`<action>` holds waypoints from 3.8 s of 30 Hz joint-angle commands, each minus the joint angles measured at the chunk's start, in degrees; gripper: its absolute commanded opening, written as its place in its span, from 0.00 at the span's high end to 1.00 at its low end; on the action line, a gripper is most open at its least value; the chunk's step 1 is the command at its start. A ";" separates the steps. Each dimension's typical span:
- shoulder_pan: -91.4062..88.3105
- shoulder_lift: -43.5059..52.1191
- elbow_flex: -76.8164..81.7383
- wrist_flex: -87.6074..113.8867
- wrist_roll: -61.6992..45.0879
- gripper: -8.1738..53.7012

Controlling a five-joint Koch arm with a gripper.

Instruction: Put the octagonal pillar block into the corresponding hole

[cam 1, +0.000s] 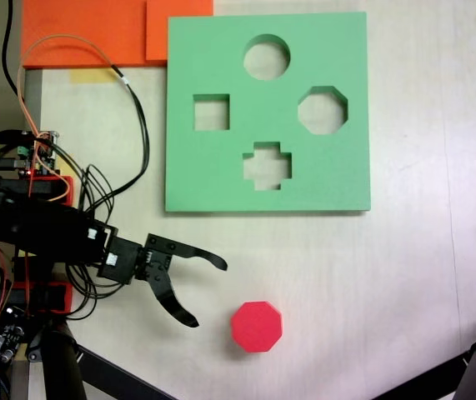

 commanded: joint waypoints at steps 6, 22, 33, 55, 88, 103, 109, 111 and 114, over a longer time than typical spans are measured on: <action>0.62 -24.35 -3.43 -33.66 0.44 0.09; 5.62 -35.86 -17.05 -33.84 0.35 0.03; 6.59 -41.48 -29.36 -30.32 0.44 0.03; 1.49 -35.60 -28.04 -26.54 0.35 0.38; -43.95 -27.25 -60.29 12.83 -1.76 0.31; -46.93 -39.64 -74.36 15.56 -1.93 0.27; -47.72 -43.33 -77.87 15.56 -1.93 0.26; -48.16 -43.59 -78.31 15.73 -1.93 0.26; -49.13 -43.86 -78.40 16.00 -1.58 0.26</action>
